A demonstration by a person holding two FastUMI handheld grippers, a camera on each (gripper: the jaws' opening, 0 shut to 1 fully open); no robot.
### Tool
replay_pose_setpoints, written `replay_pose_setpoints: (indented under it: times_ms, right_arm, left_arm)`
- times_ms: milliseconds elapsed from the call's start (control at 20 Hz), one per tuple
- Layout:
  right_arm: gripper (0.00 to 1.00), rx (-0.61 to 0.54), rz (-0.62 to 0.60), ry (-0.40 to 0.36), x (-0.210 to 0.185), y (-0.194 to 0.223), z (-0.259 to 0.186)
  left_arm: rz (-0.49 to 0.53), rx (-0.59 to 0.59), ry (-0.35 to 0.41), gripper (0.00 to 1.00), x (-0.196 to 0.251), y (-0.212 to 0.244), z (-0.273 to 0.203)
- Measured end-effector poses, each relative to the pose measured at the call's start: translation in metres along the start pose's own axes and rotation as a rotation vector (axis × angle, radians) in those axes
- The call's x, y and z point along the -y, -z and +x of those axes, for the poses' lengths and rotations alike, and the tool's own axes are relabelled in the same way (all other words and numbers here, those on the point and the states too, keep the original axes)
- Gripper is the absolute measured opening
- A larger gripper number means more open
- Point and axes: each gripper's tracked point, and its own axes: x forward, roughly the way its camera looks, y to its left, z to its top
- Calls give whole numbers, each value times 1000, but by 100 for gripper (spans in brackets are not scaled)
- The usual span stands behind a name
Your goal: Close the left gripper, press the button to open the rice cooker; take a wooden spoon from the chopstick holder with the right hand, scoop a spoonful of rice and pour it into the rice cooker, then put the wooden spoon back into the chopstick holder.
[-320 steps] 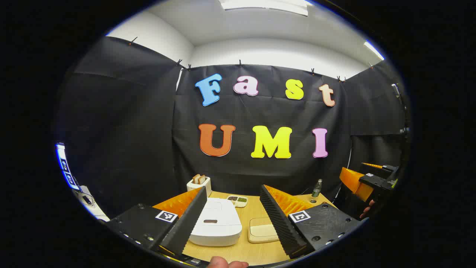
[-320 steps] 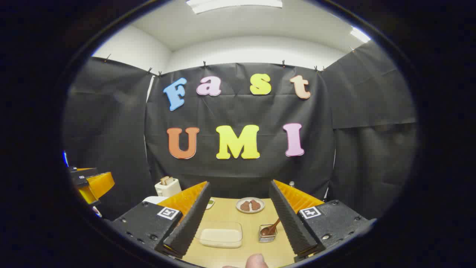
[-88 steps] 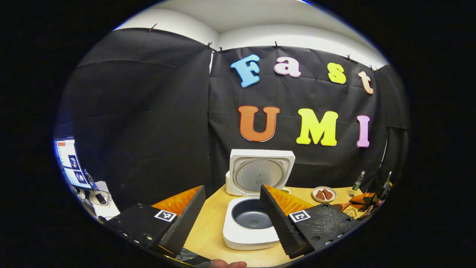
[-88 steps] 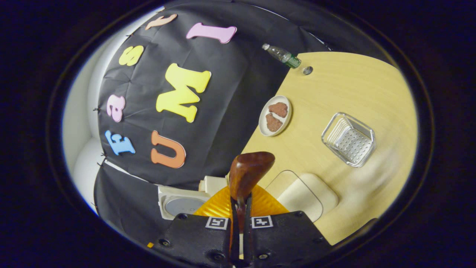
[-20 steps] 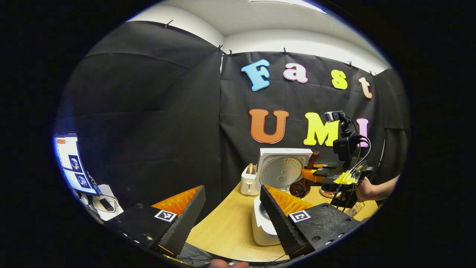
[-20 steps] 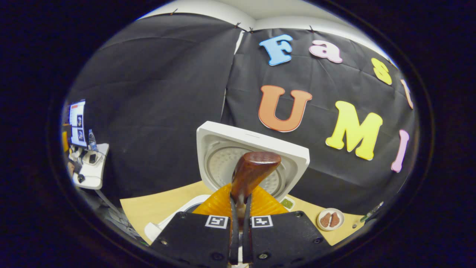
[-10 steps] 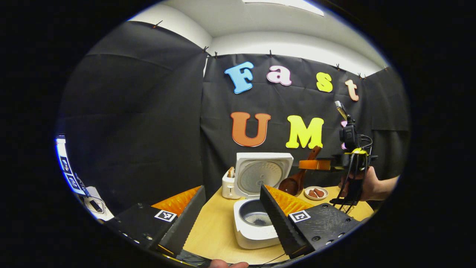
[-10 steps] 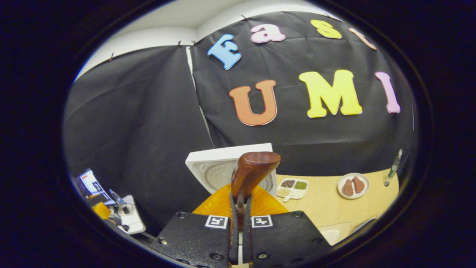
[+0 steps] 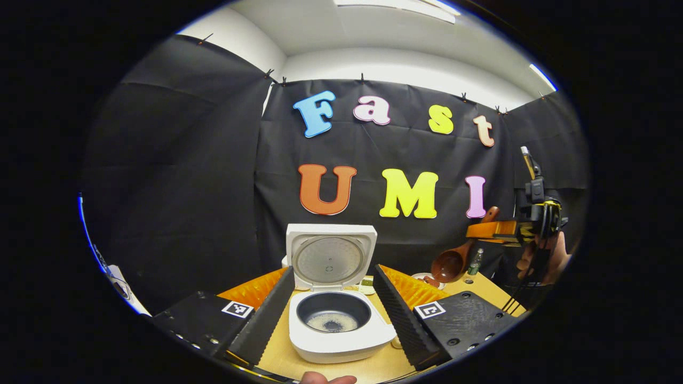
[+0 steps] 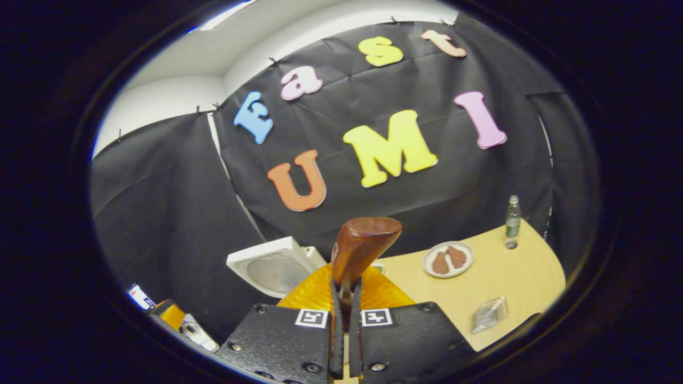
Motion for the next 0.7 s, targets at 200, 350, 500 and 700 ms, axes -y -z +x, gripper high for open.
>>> replay_pose_setpoints:
  times_ms: [200, 350, 500, 700]
  right_arm:
    - [10, 24, -16, 147, 92, -12, -26]
    - [9, 17, -1, 232, 151, -6, -32]
    - [9, -8, 33, 293, 196, 9, -29]
    - [9, -65, 64, 340, 241, 45, -19]
  left_arm:
    - [-4, -15, -7, 94, 22, 2, 16]
    - [1, -22, -18, 94, 35, -3, 27]
    - [13, -24, -25, 94, 49, -10, 38]
    - [22, -41, -34, 94, 61, -13, 45]
